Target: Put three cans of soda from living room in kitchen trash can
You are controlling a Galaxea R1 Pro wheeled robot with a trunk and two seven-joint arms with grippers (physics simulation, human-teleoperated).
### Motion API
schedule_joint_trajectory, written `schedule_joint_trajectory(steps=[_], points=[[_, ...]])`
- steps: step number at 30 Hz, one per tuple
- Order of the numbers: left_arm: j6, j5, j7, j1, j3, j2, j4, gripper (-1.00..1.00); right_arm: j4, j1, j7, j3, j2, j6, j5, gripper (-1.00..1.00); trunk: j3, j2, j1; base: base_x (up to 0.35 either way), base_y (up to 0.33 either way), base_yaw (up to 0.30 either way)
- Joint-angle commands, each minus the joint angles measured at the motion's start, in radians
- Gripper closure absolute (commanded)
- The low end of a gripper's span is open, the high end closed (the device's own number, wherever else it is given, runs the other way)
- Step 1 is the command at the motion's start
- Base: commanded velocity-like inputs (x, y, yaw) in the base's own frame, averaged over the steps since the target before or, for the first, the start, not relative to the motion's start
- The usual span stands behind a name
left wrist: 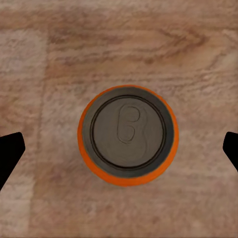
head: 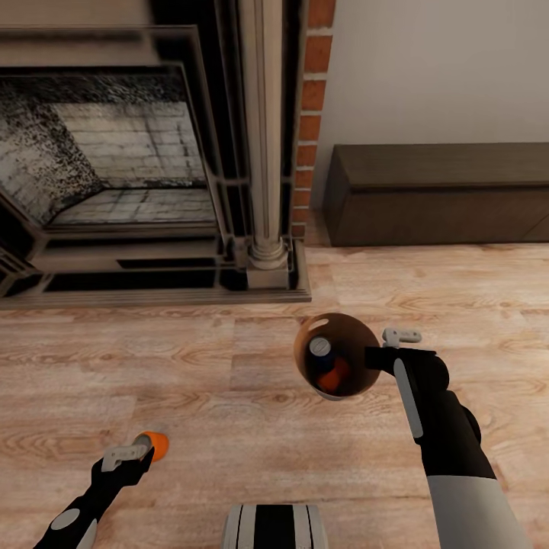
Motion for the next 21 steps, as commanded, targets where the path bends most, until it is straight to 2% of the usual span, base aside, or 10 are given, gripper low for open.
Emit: schedule_joint_trajectory(steps=[1, 3, 16, 21], points=[[0.000, 0.000, 0.000, 0.000, 0.000, 0.000, 0.000, -1.00, 0.000, 0.000, 0.004, 0.000, 0.000, -0.001, -0.012, 1.00, -0.003, -0.007, 0.004, 0.000, 0.000, 0.000], [0.000, 0.000, 0.000, 0.000, 0.000, 0.000, 0.000, -1.00, 0.000, 0.000, 0.004, 0.000, 0.000, -0.001, -0.012, 1.00, -0.009, -0.021, 0.011, 0.000, 0.000, 0.000], [0.000, 0.000, 0.000, 0.000, 0.000, 0.000, 0.001, -1.00, -0.002, -0.001, 0.003, 0.002, -0.003, 0.000, -0.011, 1.00, -0.009, -0.021, 0.011, 0.000, 0.000, 0.000], [0.000, 0.000, 0.000, 0.000, 0.000, 0.000, 0.001, -1.00, -0.046, -0.003, 0.002, 0.002, -0.004, 0.002, -0.011, 1.00, -0.009, -0.021, 0.011, 0.000, 0.000, 0.000]])
